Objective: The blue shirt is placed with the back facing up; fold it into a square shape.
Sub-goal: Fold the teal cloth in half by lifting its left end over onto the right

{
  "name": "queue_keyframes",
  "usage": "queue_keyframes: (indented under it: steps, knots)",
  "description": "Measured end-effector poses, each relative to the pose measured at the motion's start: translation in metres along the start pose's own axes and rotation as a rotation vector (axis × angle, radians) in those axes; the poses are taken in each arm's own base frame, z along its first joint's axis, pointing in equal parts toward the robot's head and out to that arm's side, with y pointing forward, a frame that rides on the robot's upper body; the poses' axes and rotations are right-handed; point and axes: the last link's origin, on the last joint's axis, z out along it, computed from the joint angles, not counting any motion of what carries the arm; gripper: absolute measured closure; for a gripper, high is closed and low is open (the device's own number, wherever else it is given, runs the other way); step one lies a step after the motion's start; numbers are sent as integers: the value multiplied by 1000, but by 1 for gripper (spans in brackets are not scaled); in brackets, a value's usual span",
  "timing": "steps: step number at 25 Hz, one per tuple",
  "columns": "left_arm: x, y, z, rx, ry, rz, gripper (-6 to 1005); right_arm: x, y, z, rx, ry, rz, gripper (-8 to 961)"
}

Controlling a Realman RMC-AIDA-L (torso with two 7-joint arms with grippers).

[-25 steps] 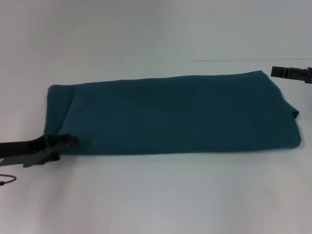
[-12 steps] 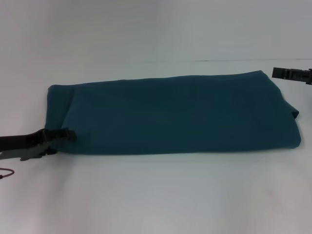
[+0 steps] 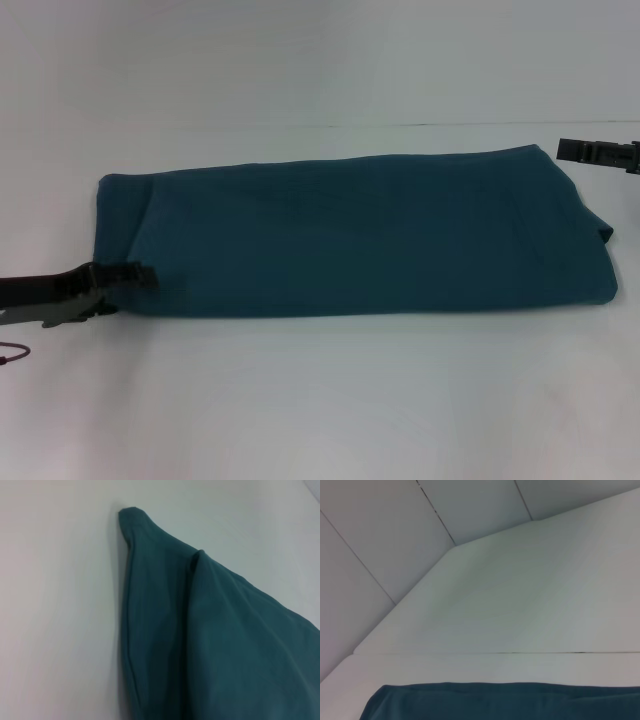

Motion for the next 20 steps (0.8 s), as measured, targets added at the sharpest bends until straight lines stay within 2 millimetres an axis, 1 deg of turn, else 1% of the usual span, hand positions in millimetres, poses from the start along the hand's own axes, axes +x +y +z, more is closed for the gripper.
queue_keyframes:
  steps: [13, 20]
  knots:
    - [5, 9, 4, -19, -7, 43, 173, 0, 0, 1, 2, -2, -1, 36]
    - [6, 9, 3, -15, -10, 49, 182, 0, -1, 1, 8, -4, -2, 36]
